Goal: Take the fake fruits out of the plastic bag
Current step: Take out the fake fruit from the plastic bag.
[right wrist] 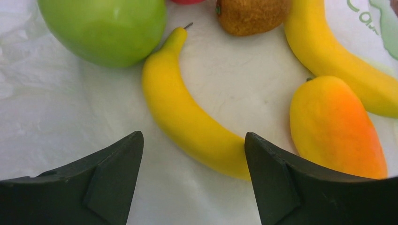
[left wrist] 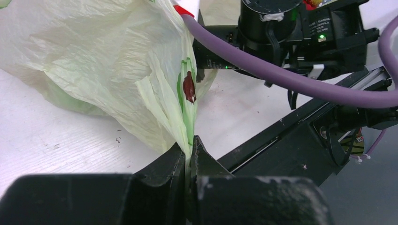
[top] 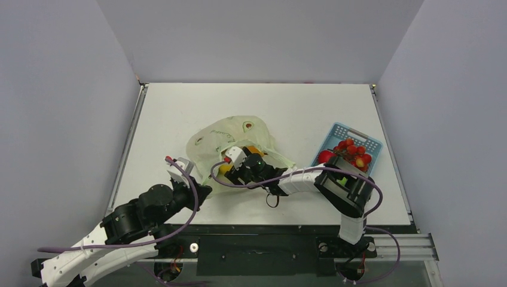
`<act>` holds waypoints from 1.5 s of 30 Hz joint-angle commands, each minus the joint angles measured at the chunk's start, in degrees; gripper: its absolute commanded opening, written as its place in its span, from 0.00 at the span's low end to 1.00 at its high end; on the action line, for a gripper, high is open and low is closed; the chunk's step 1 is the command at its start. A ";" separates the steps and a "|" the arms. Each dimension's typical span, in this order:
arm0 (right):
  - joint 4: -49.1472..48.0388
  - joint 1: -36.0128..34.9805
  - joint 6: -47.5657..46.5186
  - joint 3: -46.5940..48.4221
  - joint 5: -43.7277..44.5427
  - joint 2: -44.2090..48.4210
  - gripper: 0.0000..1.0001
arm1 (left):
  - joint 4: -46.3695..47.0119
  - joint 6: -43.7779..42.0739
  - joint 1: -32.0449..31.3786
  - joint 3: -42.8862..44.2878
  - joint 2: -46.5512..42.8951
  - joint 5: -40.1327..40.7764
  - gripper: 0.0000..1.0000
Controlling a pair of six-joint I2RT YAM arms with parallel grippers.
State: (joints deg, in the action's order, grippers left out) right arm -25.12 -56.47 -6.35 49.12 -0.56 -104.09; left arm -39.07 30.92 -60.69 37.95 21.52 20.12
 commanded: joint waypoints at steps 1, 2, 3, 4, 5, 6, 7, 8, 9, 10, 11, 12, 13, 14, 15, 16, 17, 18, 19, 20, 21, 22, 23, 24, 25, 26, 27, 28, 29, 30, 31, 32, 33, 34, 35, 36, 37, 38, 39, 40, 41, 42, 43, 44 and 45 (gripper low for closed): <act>-3.43 0.85 -1.81 4.33 -6.10 -2.89 0.75 | 3.61 -0.55 -0.40 0.34 -0.89 -0.76 0.00; -3.37 0.93 -1.82 4.84 -6.42 -3.88 0.75 | 3.62 -0.57 -0.46 0.36 -0.92 -0.77 0.00; -3.32 0.99 -1.82 5.11 -6.72 -4.39 0.75 | 3.59 -0.52 -0.47 0.32 -0.94 -0.67 0.00; -2.95 1.04 -1.91 5.65 -6.91 -5.34 0.75 | 3.61 -0.51 -0.48 0.33 -0.99 -0.64 0.00; -2.67 1.06 -2.09 6.28 -7.26 -5.82 0.75 | 3.59 -0.51 -0.48 0.30 -1.03 -0.62 0.00; -1.97 1.08 -2.62 6.57 -7.48 -6.73 0.75 | 3.61 -0.46 -0.53 0.35 -0.99 -0.61 0.00; -1.34 1.11 -3.32 7.27 -8.18 -7.21 0.75 | 3.59 -0.50 -0.58 0.36 -1.03 -0.61 0.00; -0.21 1.06 -3.63 7.64 -8.34 -8.24 0.74 | 3.57 -0.46 -0.62 0.32 -1.08 -0.61 0.00; 0.37 1.09 -4.32 8.40 -8.41 -8.72 0.73 | 3.56 -0.49 -0.65 0.34 -1.11 -0.50 0.00; 1.29 1.14 -4.65 8.68 -8.37 -9.54 0.73 | 3.61 -0.50 -0.66 0.32 -1.12 -0.40 0.00; 1.72 1.08 -5.17 8.88 -8.09 -9.81 0.72 | 3.58 -0.48 -0.73 0.35 -1.24 -0.37 0.00; 1.86 1.09 -5.39 8.97 -7.60 -10.32 0.71 | 3.63 -0.46 -0.74 0.32 -1.22 -0.37 0.00; 2.00 1.09 -5.70 8.97 -7.35 -10.62 0.71 | 3.55 -0.44 -0.77 0.29 -1.17 -0.36 0.00; 2.05 1.14 -5.78 8.97 -7.00 -10.70 0.70 | 3.52 -0.36 -0.76 0.33 -1.16 -0.28 0.00; 2.08 1.11 -6.07 8.95 -6.91 -10.74 0.69 | 3.54 -0.39 -0.75 0.36 -1.14 -0.27 0.00; 2.18 1.03 -6.23 8.96 -6.67 -10.71 0.67 | 3.51 -0.41 -0.79 0.36 -1.18 -0.15 0.00; 2.38 1.02 -6.55 9.10 -6.57 -10.74 0.65 | 3.49 -0.41 -0.83 0.34 -1.20 -0.11 0.00; 2.81 1.10 -6.78 9.34 -7.27 -10.72 0.57 | 3.52 -0.40 -0.83 0.35 -1.14 -0.04 0.00; 4.38 1.19 -7.19 10.21 -8.10 -10.76 0.51 | 3.53 -0.36 -0.84 0.32 -1.09 -0.06 0.00; 5.44 1.40 -7.45 11.39 -10.22 -10.77 0.42 | 3.50 -0.40 -0.84 0.34 -1.01 -0.01 0.00; 7.28 1.47 -7.71 11.85 -11.07 -10.58 0.39 | 3.48 -0.37 -0.84 0.34 -0.98 0.00 0.00; 7.81 1.32 -7.76 12.28 -11.64 -10.28 0.35 | 3.43 -0.30 -0.84 0.35 -0.98 0.01 0.00; 7.90 1.21 -7.94 12.17 -11.48 -9.43 0.35 | 3.40 -0.31 -0.84 0.32 -0.97 -0.04 0.00; 7.63 0.86 -8.14 11.48 -10.73 -8.83 0.34 | 3.44 -0.28 -0.84 0.34 -0.96 0.02 0.00; 7.11 0.67 -8.24 11.11 -10.36 -7.65 0.34 | 3.40 -0.31 -0.84 0.36 -0.95 0.06 0.00; 7.02 0.48 -8.37 10.56 -9.95 -7.06 0.33 | 3.44 -0.28 -0.84 0.32 -1.00 0.11 0.00; 6.89 0.44 -8.39 10.25 -9.71 -5.61 0.32 | 3.40 -0.31 -0.84 0.35 -1.02 0.23 0.00; 6.73 0.40 -8.52 9.62 -9.11 -4.85 0.30 | 3.39 -0.28 -0.84 0.36 -1.08 0.25 0.00; 6.44 0.31 -8.64 9.21 -8.80 -3.34 0.30 | 3.39 -0.26 -0.84 0.36 -1.06 0.27 0.00; 6.29 0.24 -8.80 8.37 -8.26 -2.62 0.28 | 3.39 -0.29 -0.84 0.37 -1.13 0.31 0.00; 6.18 0.23 -8.87 8.10 -7.98 -1.12 0.27 | 3.39 -0.27 -0.84 0.37 -1.13 0.41 0.00; 6.22 0.22 -8.97 7.44 -7.53 -0.41 0.24 | 3.39 -0.25 -0.84 0.34 -1.17 0.47 0.00; 6.27 0.22 -9.04 7.02 -7.29 1.06 0.20 | 3.39 -0.20 -0.84 0.31 -1.19 0.52 0.00; 6.41 0.17 -9.10 6.40 -7.19 1.87 0.18 | 3.34 -0.18 -0.84 0.35 -1.14 0.57 0.00; 6.45 0.14 -9.11 6.06 -7.20 3.24 0.15 | 3.31 -0.23 -0.84 0.36 -1.22 0.61 0.00; 6.70 0.09 -9.03 5.41 -7.23 4.01 0.13 | 3.26 -0.19 -0.90 0.30 -1.22 0.70 0.00; 6.82 0.05 -8.94 5.08 -7.45 5.44 0.11 | 3.24 -0.16 -0.91 0.33 -1.30 0.75 0.00; 7.01 0.05 -8.83 4.33 -7.54 6.08 0.09 | 3.23 -0.16 -0.92 0.31 -1.39 0.78 0.00; 7.10 -0.07 -8.76 3.88 -7.62 7.32 0.08 | 3.21 -0.16 -0.92 0.34 -1.50 0.84 0.00; 7.08 -0.14 -8.59 3.04 -7.57 8.45 0.08 | 3.21 -0.16 -0.93 0.29 -1.53 0.86 0.00; 6.92 -0.27 -8.50 2.15 -7.39 8.98 0.07 | 3.25 -0.11 -0.93 0.33 -1.62 0.99 0.00; 6.62 -0.29 -8.33 1.69 -7.28 9.92 0.07 | 3.20 -0.09 -0.93 0.36 -1.68 0.98 0.00; 6.38 -0.39 -8.15 0.80 -7.20 10.29 0.06 | 3.20 -0.05 -0.93 0.36 -1.73 0.98 0.00; 5.85 -0.40 -7.76 0.40 -7.23 11.10 0.06 | 3.19 -0.06 -0.93 0.36 -1.74 0.98 0.00; 5.60 -0.40 -7.39 -0.35 -7.52 11.37 0.05 | 3.20 -0.02 -0.93 0.37 -1.74 1.04 0.00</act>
State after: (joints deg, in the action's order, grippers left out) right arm -16.86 -56.31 -14.55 51.11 -7.94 -95.79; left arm -38.72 30.89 -61.21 37.93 20.29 20.40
